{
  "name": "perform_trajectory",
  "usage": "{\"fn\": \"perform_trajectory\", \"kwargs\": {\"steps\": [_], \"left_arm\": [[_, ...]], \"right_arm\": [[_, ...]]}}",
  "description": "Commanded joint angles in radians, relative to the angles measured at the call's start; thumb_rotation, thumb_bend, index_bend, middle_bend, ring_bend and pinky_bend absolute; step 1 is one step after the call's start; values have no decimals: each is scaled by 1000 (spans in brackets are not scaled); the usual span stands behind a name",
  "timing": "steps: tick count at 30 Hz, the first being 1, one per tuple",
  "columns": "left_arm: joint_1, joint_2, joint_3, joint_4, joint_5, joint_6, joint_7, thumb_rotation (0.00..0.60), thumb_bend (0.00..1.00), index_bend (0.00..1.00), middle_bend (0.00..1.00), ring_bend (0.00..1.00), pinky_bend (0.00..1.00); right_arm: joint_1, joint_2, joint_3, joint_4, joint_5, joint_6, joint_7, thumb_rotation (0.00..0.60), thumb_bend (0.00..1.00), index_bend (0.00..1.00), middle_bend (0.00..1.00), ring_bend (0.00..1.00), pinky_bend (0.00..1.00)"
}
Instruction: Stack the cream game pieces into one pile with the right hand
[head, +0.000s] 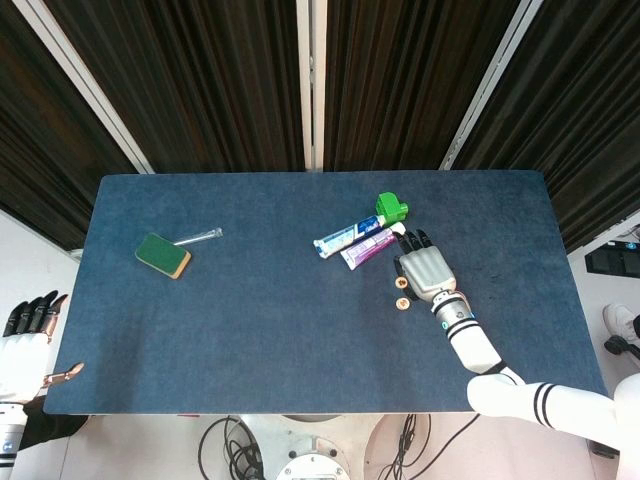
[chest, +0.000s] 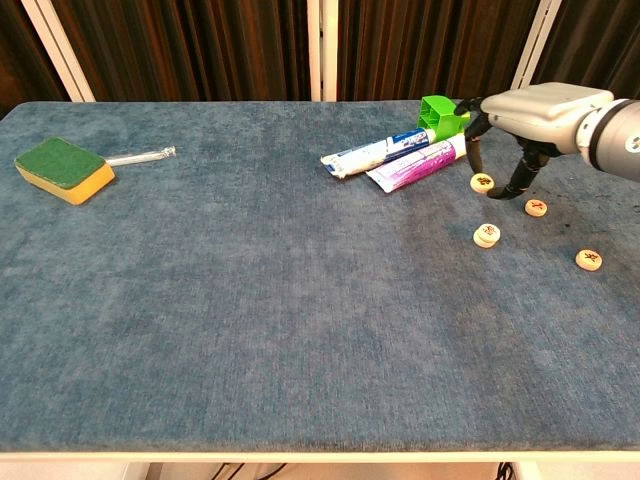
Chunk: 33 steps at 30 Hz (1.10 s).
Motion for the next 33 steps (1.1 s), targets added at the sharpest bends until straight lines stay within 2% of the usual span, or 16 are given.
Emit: {"fn": "perform_trajectory", "kwargs": {"steps": [1,12,33], "left_arm": [[-2,0,2,-6,2,-1,9,600,114,0,0,0,0],[-5,0,3,-14,7,1,19,600,115,0,0,0,0],[-2,1,6,4,26,17,-23,600,116,0,0,0,0]], "right_arm": [[-8,32,-22,-28,-1,-14,-5,600,222,552,39,0,0],[-1,26,-63,-42,28,-19,-49,600,223,555,39,0,0],[17,-8,-78,-26,54,-10,-78,600,220,540,42,0,0]]}}
